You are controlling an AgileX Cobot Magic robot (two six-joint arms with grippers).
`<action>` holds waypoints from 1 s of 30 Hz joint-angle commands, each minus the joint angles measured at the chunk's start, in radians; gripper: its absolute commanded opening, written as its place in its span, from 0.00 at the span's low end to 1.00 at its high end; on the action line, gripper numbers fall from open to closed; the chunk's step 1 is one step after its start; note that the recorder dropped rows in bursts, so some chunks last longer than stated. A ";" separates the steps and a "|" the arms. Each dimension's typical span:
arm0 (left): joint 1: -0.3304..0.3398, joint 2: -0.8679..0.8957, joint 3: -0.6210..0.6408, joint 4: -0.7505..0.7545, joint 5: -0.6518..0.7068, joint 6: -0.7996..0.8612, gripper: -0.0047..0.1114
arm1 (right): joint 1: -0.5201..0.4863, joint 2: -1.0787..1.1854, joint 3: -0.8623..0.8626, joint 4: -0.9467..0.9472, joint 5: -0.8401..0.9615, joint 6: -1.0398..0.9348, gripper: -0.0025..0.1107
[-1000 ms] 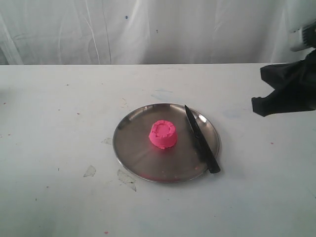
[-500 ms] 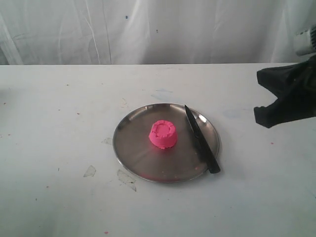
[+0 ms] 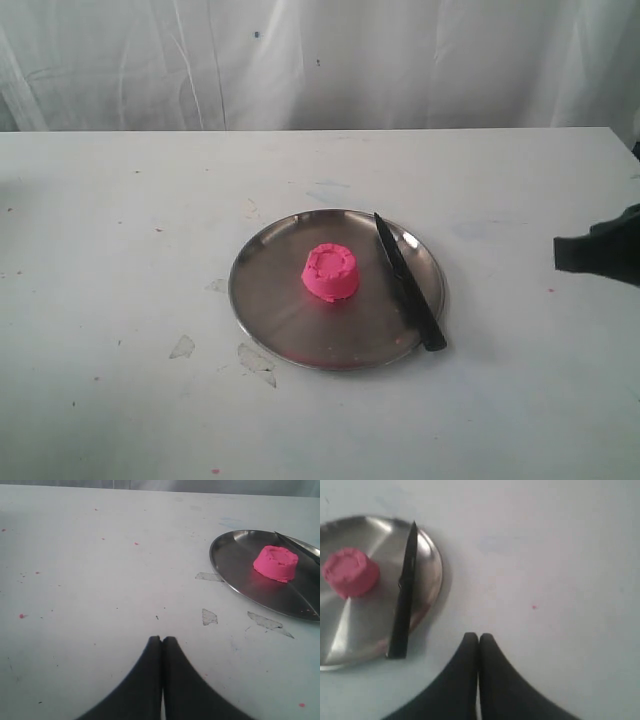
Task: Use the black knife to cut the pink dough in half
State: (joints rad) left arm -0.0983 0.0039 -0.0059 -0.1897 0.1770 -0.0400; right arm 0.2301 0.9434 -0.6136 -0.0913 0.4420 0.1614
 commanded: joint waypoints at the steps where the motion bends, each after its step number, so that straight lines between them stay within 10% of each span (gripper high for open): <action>1: -0.003 -0.004 0.006 -0.003 0.000 -0.006 0.04 | 0.002 0.046 -0.013 0.086 0.078 -0.111 0.02; 13: -0.003 -0.004 0.006 -0.003 0.000 -0.006 0.04 | -0.063 0.255 -0.078 0.913 0.339 -1.034 0.02; 21: -0.003 -0.004 0.006 -0.003 0.000 -0.006 0.04 | -0.072 0.312 -0.093 1.017 0.355 -1.135 0.02; 30: -0.003 -0.004 0.006 -0.003 0.000 -0.006 0.04 | -0.387 0.556 -0.094 1.508 0.762 -1.467 0.02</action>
State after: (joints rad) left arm -0.0983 0.0039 -0.0059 -0.1897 0.1770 -0.0400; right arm -0.0853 1.4396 -0.7020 1.3170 1.1200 -1.2224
